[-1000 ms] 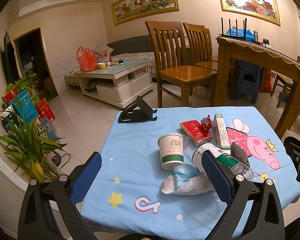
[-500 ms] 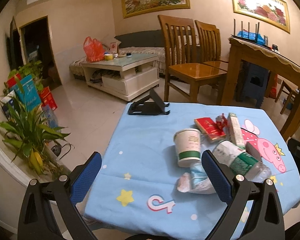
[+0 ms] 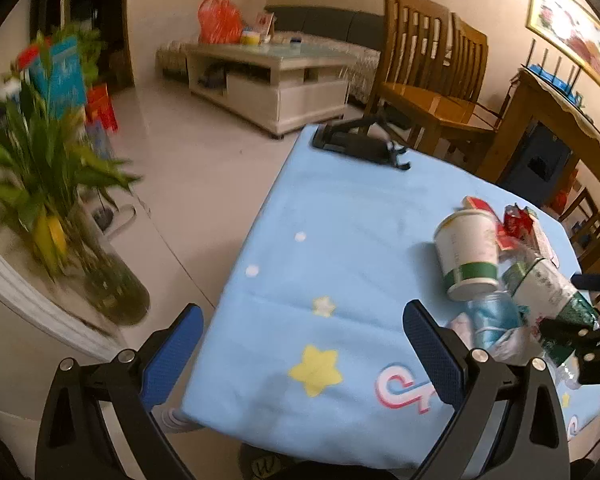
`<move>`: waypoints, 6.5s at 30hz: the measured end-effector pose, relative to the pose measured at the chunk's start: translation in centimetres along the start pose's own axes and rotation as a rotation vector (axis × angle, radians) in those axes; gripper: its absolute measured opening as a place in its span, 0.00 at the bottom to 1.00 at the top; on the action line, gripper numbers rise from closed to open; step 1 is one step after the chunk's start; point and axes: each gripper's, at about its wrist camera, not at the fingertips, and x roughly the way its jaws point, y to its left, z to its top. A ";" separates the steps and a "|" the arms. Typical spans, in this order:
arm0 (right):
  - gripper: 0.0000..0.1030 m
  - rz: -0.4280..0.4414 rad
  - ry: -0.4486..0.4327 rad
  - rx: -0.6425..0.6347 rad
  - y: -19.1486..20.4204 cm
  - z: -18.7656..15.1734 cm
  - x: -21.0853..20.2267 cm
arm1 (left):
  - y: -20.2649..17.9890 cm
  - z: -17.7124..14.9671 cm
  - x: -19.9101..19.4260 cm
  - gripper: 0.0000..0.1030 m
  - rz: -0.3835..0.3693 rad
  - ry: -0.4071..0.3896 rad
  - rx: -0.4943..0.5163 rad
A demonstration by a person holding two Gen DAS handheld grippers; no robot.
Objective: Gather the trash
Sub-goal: 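Grasp the clear water bottle with the right tool while the left tool grasps the white paper cup, then carry both items to the black bin while the right tool releases the bottle inside, then open the left tool to drop the paper cup into the bin, then return to the table and grasp the red card packet with the right tool, then grasp the clear plastic cup with the left tool while the right tool holds the red card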
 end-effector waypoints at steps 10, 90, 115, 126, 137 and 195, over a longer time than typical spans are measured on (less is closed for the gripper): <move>0.61 0.095 0.059 0.064 -2.0 0.3 0.9 | -1.3 -1.1 0.9 0.94 -0.229 0.046 0.016; 0.95 -0.393 -0.489 1.231 -39.3 -42.0 -4.8 | -53.5 -9.3 -2.2 0.51 -0.486 0.018 0.824; 0.95 -0.511 -0.550 1.355 -38.8 -46.4 -8.6 | -54.2 -10.9 -1.9 0.84 -0.494 0.049 0.827; 0.95 -0.546 -0.534 1.072 -34.2 -37.7 -6.9 | -40.5 -7.3 -6.6 0.94 -0.314 -0.161 0.701; 0.95 -0.322 -0.601 0.778 -21.0 -27.5 -6.6 | -26.7 -3.4 -6.8 0.94 -0.194 -0.223 0.517; 0.07 0.202 -0.508 0.536 -13.0 -20.9 -3.5 | -21.3 -10.1 -2.8 0.94 -0.370 0.052 0.409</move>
